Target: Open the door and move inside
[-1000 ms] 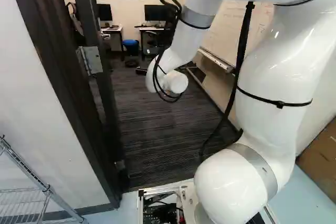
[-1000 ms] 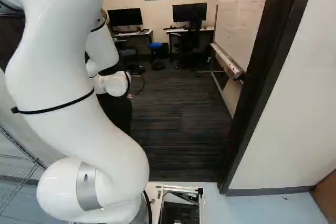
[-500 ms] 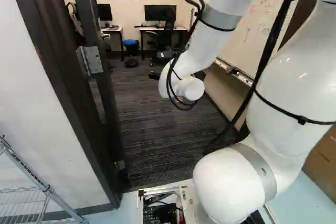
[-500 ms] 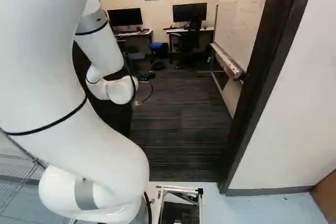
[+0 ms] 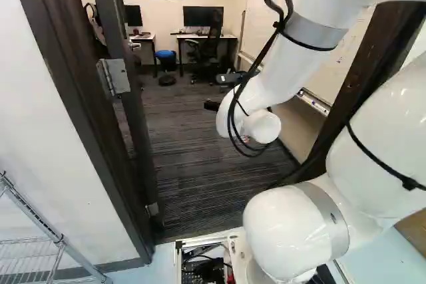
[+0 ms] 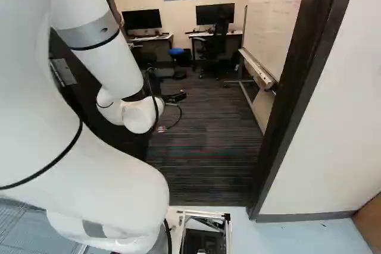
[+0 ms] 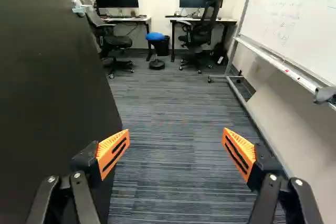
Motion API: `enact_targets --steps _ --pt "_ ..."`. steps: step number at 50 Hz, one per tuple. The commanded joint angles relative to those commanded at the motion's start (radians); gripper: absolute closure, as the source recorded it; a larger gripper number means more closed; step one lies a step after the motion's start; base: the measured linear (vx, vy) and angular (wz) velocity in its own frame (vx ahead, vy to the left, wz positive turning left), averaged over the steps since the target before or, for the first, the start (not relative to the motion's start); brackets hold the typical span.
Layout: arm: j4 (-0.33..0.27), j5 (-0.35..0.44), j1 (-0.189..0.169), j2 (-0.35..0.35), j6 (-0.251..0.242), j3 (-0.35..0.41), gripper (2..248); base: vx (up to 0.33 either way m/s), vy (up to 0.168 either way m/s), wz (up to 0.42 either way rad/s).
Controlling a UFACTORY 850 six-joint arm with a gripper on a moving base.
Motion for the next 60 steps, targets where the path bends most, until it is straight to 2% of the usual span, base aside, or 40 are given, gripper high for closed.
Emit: enact_targets --steps 26,60 --pt "0.000 -0.018 -0.062 0.087 0.000 0.096 3 0.000 0.000 0.000" --pt "0.000 -0.021 -0.075 0.105 0.000 0.116 3 0.000 0.000 0.000"
